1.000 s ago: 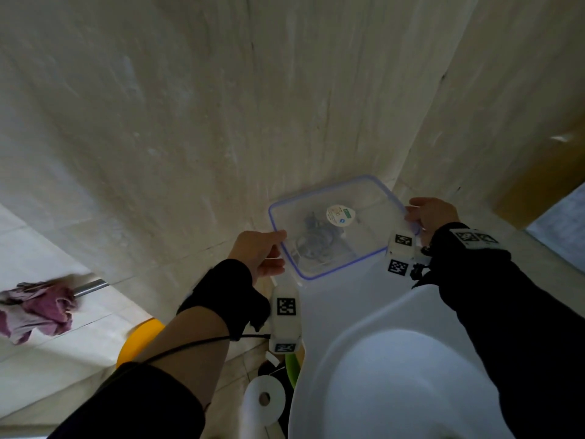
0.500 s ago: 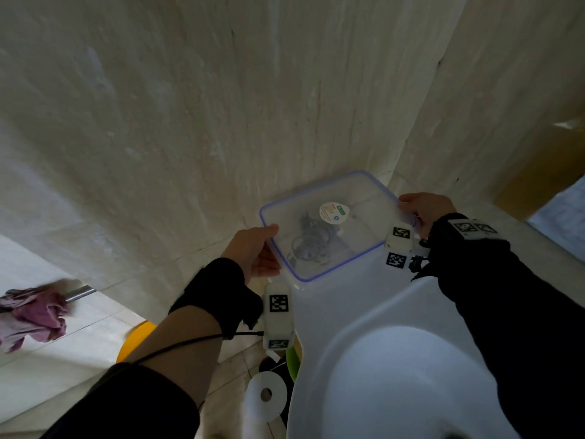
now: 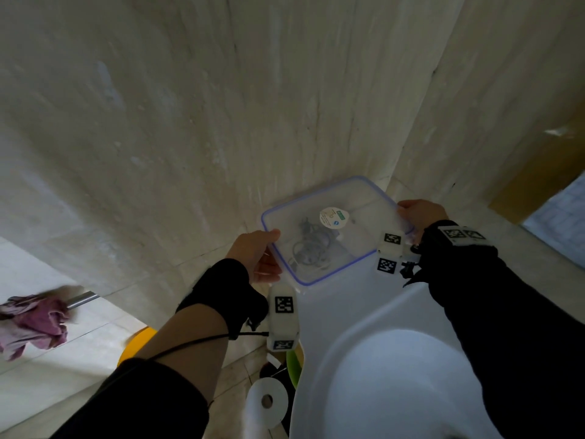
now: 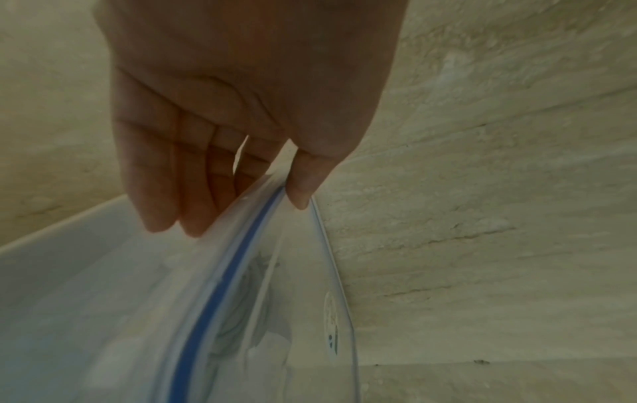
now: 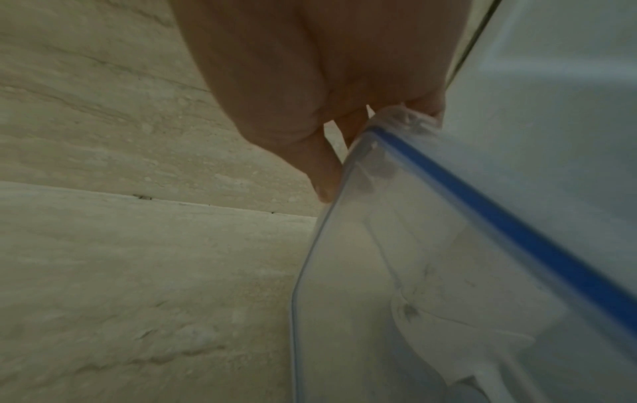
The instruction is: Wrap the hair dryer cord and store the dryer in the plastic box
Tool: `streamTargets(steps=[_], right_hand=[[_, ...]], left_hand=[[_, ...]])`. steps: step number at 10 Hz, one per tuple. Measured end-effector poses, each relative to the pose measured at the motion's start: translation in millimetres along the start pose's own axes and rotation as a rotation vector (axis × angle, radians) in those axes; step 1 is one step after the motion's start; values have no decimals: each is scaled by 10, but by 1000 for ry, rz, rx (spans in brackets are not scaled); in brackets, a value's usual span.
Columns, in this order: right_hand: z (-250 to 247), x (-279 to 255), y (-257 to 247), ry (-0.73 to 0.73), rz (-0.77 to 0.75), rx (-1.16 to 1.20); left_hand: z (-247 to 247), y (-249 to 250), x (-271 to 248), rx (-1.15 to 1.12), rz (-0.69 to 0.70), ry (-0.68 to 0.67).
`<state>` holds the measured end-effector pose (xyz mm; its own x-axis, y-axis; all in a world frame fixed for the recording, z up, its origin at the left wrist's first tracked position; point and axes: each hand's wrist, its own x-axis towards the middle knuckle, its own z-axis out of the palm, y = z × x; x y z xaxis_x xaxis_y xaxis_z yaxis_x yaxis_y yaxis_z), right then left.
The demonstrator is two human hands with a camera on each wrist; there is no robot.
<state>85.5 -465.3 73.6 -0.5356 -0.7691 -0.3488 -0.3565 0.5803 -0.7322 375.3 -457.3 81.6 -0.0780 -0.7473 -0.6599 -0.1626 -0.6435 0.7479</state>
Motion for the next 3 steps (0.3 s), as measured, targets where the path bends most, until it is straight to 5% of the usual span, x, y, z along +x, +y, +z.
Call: streamTargets(steps=[1,3], right_hand=[[-36,-125,-42,-10,9,-38],[-229,-392,55,-30,112,317]], left_hand=[[-18,-20,-31,7,18,9],[-143,14,-136,15,124,52]])
